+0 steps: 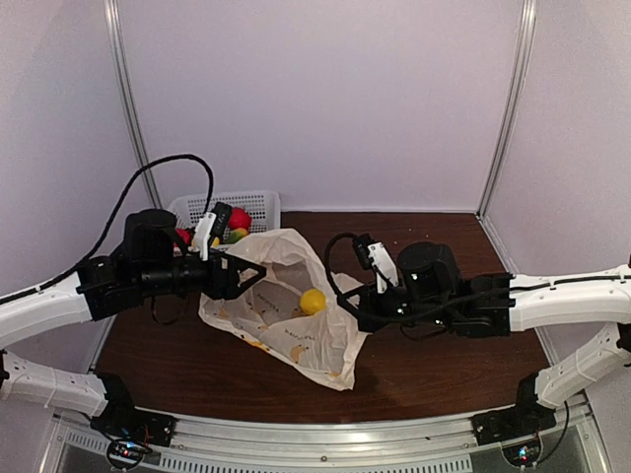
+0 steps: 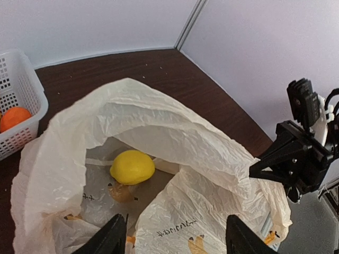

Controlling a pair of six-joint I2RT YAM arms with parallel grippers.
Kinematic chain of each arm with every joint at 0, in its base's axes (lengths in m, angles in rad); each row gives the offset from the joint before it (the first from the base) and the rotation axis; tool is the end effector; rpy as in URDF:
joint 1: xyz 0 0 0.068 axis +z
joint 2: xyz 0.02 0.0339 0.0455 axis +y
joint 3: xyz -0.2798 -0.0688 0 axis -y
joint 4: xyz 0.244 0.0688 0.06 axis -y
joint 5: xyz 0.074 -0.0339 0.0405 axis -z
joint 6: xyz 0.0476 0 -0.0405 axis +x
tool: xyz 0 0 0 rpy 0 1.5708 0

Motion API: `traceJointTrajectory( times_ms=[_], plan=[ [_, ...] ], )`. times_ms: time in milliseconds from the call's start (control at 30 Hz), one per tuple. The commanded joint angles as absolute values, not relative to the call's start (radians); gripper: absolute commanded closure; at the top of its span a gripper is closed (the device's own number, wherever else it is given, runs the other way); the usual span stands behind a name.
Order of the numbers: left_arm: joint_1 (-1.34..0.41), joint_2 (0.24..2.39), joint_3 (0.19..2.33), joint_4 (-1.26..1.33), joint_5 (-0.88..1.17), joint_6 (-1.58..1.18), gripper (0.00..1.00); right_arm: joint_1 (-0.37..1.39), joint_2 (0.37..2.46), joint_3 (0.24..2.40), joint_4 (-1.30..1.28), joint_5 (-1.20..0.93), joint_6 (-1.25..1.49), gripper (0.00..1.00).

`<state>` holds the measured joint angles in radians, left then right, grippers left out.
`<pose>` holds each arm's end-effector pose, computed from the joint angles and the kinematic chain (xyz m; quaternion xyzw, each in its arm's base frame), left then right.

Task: Untie the knot of the plastic bag and take out the fruit
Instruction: Reach into the gripper of the takeout bag.

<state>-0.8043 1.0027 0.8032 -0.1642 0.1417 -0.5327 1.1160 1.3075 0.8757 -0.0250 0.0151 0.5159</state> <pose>0.1573 -0.1730 0.3167 0.1510 0.8083 -0.3966 0.4082 0.1338 0.2719 0.2824 -0.2471 0.8121 0.3806 0.3669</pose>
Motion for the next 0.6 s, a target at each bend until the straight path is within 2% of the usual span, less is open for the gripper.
traceJointTrajectory(
  times_ms=[0,200,567],
  plan=[
    [-0.860,1.093,0.838,-0.133,0.121,-0.515,0.38,1.123,1.309,0.865,-0.022,0.008,0.510,1.00],
    [-0.909,1.221,0.843,-0.057,0.166,-0.519,0.44,1.122,1.305,0.868,-0.006,0.015,0.519,1.00],
    [-0.916,1.413,0.852,-0.085,0.191,-0.487,0.53,1.122,1.273,0.861,0.031,0.027,0.541,1.00]
  ],
)
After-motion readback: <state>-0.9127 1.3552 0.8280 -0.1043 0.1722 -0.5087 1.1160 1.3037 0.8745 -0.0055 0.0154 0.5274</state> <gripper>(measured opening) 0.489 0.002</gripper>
